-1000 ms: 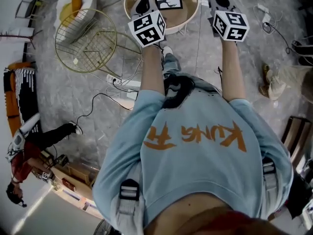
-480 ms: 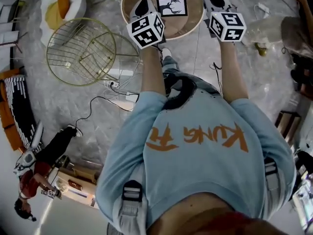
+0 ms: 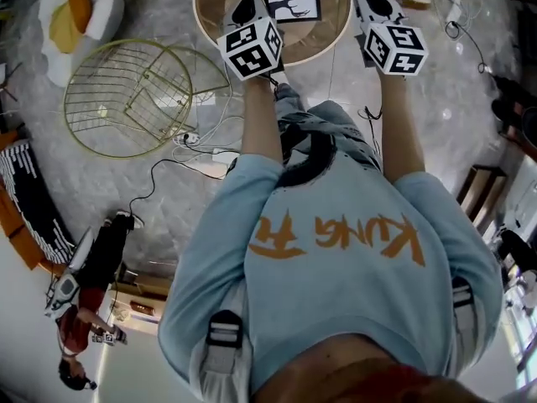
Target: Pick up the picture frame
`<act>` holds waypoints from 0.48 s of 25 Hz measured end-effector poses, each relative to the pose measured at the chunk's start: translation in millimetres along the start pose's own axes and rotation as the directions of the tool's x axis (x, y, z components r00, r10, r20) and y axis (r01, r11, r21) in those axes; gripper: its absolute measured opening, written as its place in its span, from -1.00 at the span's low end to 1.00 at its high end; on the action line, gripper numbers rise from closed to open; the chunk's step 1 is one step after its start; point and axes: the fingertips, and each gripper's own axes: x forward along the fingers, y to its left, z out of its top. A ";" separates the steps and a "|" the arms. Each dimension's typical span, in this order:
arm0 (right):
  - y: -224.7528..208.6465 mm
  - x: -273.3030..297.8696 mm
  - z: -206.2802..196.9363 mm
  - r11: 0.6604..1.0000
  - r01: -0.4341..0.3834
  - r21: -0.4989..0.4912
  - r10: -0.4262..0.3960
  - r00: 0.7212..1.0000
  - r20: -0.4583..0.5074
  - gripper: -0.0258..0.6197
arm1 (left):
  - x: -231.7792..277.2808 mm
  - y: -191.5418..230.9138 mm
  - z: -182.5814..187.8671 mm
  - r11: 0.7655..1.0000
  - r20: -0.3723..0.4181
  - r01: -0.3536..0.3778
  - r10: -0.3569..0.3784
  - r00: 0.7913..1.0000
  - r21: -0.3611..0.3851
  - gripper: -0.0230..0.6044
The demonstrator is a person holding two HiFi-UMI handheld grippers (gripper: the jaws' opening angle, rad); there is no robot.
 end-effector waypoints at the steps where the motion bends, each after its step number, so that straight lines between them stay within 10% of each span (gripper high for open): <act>1: -6.8 2.0 -4.1 1.000 0.012 0.014 -0.012 1.000 -0.009 -0.93 | 5.6 -1.2 -3.6 1.000 -0.015 0.004 -0.004 1.000 0.004 -0.86; 12: -17.3 34.1 -75.4 0.989 0.026 0.147 -0.006 0.991 -0.134 -0.93 | 46.0 3.3 -68.1 1.000 -0.177 0.015 -0.012 0.984 0.012 -0.86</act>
